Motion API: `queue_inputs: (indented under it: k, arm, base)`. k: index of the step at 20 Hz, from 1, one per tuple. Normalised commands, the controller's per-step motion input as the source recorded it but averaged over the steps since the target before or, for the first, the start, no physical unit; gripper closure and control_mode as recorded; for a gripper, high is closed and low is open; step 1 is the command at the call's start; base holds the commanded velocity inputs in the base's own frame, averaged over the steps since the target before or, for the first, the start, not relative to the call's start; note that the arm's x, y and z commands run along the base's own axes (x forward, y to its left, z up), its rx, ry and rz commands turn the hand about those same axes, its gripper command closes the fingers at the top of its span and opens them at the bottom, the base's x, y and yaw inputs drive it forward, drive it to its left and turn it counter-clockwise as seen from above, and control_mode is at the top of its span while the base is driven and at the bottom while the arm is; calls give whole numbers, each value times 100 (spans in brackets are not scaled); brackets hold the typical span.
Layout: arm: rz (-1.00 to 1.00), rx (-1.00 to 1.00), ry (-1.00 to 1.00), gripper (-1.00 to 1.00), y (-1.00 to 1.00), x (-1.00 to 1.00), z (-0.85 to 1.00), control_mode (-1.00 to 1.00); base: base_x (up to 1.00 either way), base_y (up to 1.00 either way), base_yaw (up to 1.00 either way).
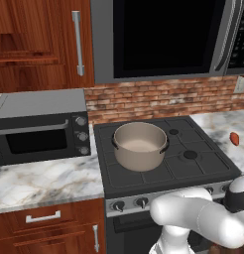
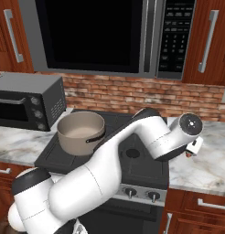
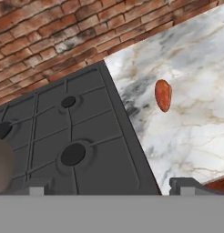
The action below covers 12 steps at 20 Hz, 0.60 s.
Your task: Turn on the burner for the pot on the stove. Wait thirty seconds for the pot to heat up. Then add the sweet potato to the pot.
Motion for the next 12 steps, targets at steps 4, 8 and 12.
queue_inputs:
  k: [4,8,12]
  arm:
    - [0,1,0,-100,-8,42,-2,-100]
    - [0,0,0,-100,-9,44,-15,-100]
    - [0,0,0,-100,-5,34,-13,-100]
  base:
    - [0,0,0]
    - [0,0,0]
    - [0,0,0]
